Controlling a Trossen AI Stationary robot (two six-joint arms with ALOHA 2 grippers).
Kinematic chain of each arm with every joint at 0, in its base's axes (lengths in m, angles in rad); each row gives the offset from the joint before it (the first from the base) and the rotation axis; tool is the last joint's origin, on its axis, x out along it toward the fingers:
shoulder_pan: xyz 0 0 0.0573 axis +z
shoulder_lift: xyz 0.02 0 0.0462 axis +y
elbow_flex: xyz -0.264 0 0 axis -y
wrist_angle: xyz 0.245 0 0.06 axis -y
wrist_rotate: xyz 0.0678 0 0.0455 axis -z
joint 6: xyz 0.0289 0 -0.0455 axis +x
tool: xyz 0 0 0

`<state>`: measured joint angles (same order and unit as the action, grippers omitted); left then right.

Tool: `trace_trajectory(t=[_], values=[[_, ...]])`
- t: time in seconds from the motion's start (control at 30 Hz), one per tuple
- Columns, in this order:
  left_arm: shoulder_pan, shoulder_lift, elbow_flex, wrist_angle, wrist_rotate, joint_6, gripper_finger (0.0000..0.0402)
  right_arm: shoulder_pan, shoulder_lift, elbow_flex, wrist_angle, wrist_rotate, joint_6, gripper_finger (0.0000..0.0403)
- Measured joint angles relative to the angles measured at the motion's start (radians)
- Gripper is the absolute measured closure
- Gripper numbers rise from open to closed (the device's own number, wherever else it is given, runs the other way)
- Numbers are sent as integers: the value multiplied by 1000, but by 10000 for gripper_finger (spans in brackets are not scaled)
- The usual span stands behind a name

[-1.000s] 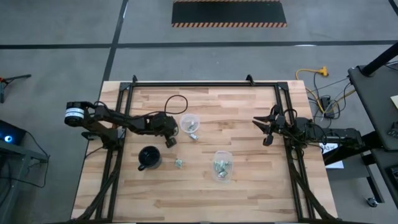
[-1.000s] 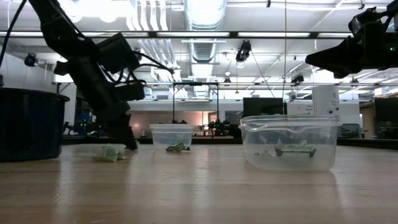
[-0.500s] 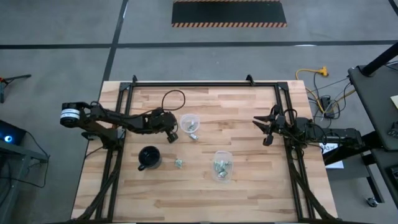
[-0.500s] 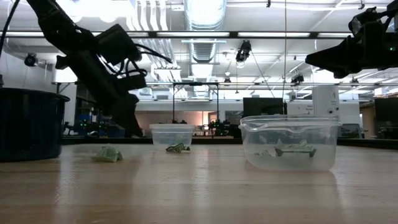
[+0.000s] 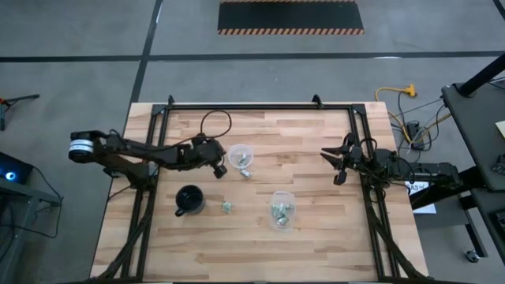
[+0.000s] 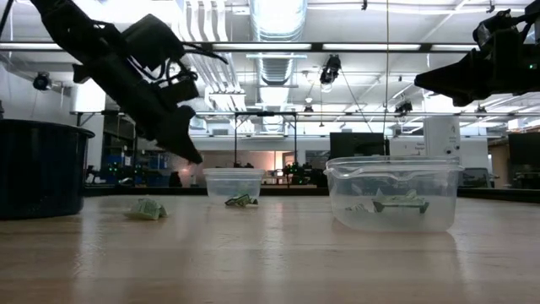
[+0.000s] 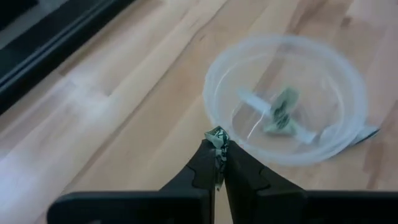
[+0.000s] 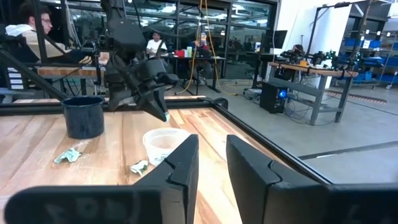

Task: Pick and place items into bin
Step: Put the stevia packet into the round transparent bin

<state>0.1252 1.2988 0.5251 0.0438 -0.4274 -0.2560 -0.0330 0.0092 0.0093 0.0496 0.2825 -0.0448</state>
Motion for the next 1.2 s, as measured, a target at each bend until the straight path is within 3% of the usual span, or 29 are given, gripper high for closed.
trace_trajectory(t=[0.53, 0.9, 1.2], values=[[-37, 4, -8, 195, 12, 31, 400, 0, 0, 0, 0, -2, 0, 319], [-37, 85, -14, 431, 157, 86, 400, 0, 0, 0, 0, -1, 0, 335], [-35, 124, -22, 447, 156, 106, 400, 0, 0, 0, 0, 0, 0, 324]])
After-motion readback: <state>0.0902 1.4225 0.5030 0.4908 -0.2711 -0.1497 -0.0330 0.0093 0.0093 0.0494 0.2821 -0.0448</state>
